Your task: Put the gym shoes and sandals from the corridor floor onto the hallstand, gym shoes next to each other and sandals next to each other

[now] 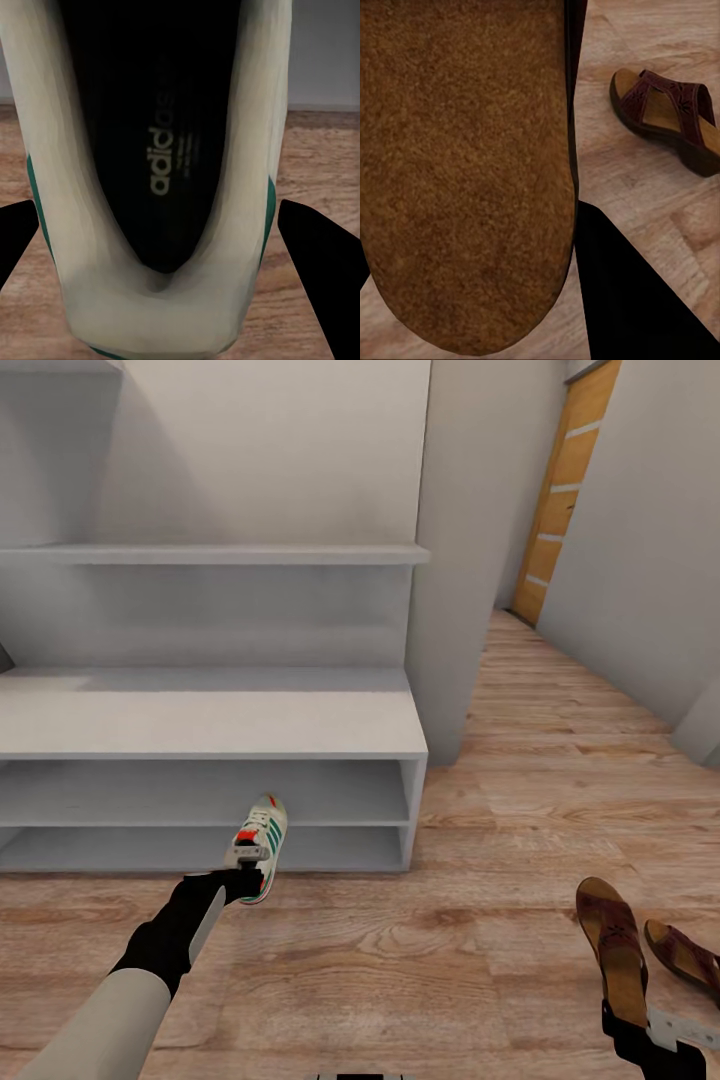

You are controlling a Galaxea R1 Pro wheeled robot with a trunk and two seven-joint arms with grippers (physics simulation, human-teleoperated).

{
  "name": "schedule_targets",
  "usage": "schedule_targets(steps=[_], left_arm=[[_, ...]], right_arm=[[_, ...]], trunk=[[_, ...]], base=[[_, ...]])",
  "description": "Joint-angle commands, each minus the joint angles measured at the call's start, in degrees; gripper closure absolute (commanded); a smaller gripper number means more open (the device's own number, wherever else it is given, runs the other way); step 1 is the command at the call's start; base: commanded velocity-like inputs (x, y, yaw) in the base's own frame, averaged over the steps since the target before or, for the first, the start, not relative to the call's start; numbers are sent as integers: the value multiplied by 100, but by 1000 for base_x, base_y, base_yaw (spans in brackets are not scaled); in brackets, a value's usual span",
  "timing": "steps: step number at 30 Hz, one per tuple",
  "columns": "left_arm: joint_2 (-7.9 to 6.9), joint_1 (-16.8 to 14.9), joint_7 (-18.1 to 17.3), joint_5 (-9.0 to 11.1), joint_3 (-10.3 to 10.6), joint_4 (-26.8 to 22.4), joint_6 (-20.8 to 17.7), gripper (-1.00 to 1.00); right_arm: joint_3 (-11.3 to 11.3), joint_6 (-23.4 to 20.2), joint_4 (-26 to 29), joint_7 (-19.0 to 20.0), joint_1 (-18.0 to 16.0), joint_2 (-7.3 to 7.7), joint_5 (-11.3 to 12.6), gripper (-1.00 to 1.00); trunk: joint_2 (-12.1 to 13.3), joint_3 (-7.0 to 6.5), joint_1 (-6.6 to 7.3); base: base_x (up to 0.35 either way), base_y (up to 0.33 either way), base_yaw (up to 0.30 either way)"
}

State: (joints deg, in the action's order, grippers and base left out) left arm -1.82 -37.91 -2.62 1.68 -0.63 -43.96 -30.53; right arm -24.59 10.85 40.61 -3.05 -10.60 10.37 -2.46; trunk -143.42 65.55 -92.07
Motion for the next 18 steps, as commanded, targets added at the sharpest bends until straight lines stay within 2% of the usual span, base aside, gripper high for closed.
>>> schedule_targets(steps=[1,10,18], left_arm=[[0,-1,-19,15,-7,-7,-31,100],[1,-1,-19,18,-7,-8,-32,100],[6,-14,-19,19,-7,-8,-40,100]], right_arm=[[-2,14,-4,-12,-3,0,-7,100],[1,16,-25,-12,-3,0,-10,100],[-2,22,-52,-11,-3,0,-9,100]], trunk=[[-2,5,1],[-2,5,1],[-2,5,1]], base=[[4,-1,0],[17,-1,0],[261,0,0]])
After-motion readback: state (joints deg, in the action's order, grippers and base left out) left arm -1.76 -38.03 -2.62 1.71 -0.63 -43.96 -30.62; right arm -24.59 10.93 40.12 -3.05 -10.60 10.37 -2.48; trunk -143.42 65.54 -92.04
